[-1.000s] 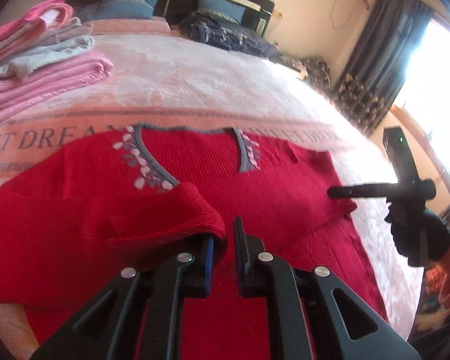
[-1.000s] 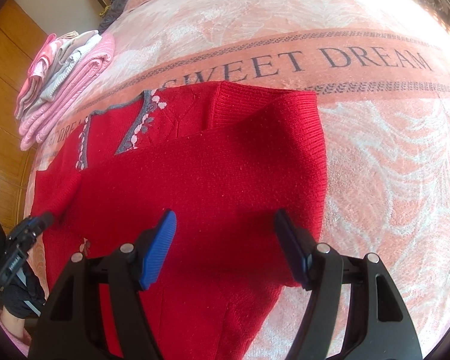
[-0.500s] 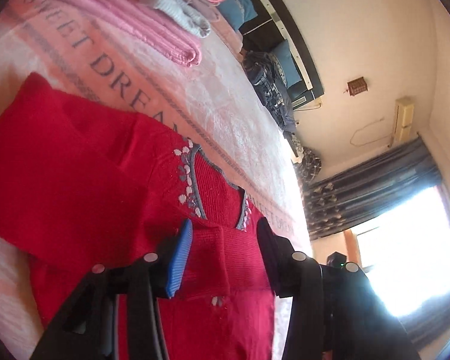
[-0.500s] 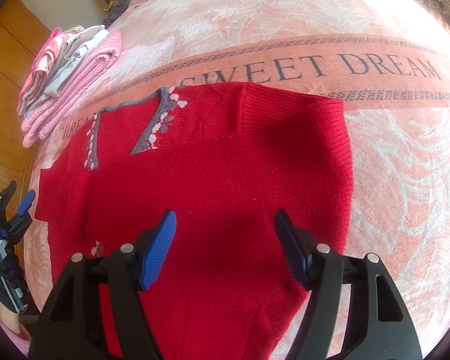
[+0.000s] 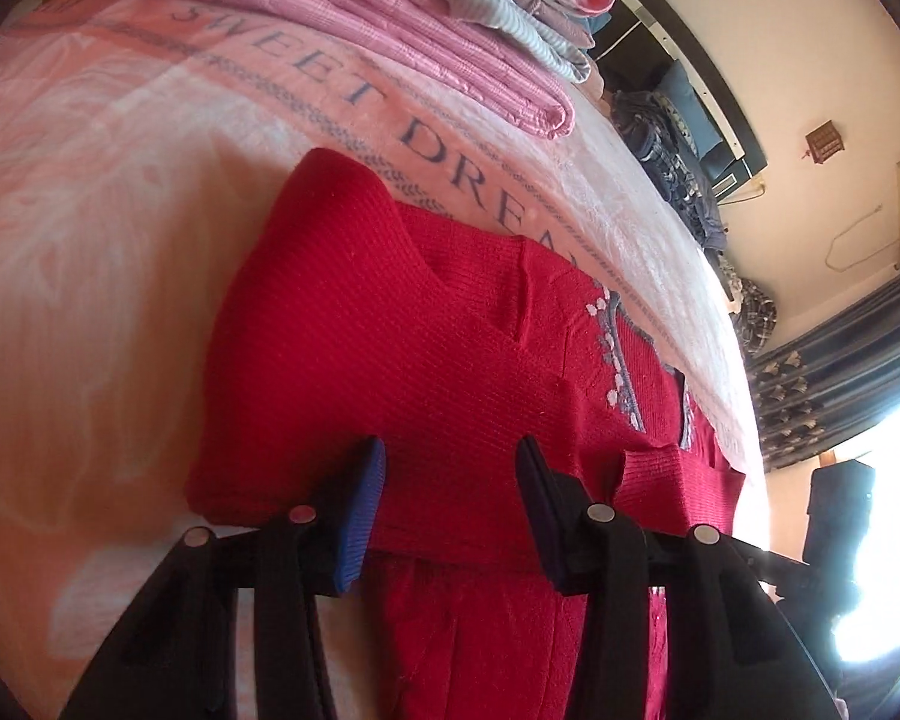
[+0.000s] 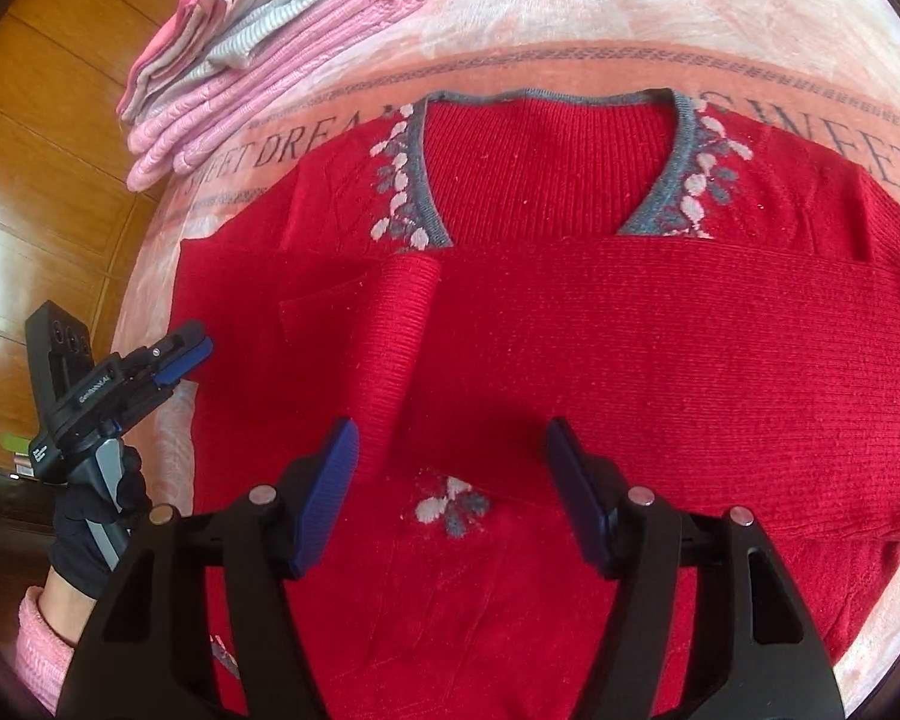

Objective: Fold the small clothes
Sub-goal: 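Lay the folded sleeve across the sweater body and open the left gripper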

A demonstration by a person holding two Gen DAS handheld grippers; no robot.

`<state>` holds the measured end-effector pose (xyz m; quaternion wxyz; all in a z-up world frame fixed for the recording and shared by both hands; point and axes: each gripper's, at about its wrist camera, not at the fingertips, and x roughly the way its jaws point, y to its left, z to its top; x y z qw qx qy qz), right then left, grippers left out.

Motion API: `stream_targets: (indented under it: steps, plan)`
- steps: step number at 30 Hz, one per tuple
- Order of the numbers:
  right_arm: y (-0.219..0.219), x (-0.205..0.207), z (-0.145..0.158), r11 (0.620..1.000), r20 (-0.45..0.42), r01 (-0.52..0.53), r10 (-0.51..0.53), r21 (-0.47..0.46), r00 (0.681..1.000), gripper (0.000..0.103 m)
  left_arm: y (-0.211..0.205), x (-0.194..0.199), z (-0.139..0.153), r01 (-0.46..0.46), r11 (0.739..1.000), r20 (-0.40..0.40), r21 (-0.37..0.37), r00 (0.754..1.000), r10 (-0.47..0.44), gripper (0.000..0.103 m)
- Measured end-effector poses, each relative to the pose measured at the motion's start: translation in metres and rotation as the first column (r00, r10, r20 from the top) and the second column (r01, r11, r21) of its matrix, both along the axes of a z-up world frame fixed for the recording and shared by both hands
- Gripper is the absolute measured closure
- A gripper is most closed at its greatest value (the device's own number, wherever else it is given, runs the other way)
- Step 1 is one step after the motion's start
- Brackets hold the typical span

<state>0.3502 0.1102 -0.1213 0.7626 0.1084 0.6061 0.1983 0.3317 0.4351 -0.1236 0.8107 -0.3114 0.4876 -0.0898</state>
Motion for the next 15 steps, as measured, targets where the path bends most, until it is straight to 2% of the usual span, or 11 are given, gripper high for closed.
stream_targets:
  steps: [3,5,9,10,12,14,15]
  plan:
    - [0.008,0.005,-0.006,1.0,0.002,0.016,-0.016,0.015,1.0,0.044,-0.002,-0.002,0.002,0.005,1.0,0.001,0.009,1.0,-0.005,0.057]
    - [0.01,0.009,-0.007,0.999,0.001,0.021,-0.021,0.049,1.0,0.052,-0.006,-0.003,0.003,0.018,0.999,0.011,0.03,1.0,-0.018,0.056]
    - [0.022,0.013,-0.01,0.995,-0.018,0.018,-0.017,0.095,1.0,0.055,-0.01,-0.002,0.005,0.033,0.998,0.024,0.049,0.999,-0.035,0.053]
    - [0.027,0.013,-0.011,0.996,-0.017,0.007,-0.006,0.09,1.0,0.059,-0.01,-0.002,0.006,0.033,0.998,0.025,0.048,0.999,-0.035,0.053]
    - [0.034,0.012,-0.012,0.997,-0.006,-0.005,0.005,0.083,1.0,0.075,-0.009,-0.002,0.007,0.027,0.999,0.028,0.035,0.999,-0.028,0.053]
    - [0.035,0.011,-0.009,0.996,0.006,-0.006,0.006,0.091,1.0,0.093,-0.004,-0.003,0.011,0.002,1.0,0.042,0.005,0.999,-0.002,0.053]
    - [0.033,0.011,-0.005,0.994,0.014,-0.007,0.005,0.105,1.0,0.094,0.0,-0.004,0.016,-0.015,1.0,0.062,-0.014,0.998,0.016,0.053]
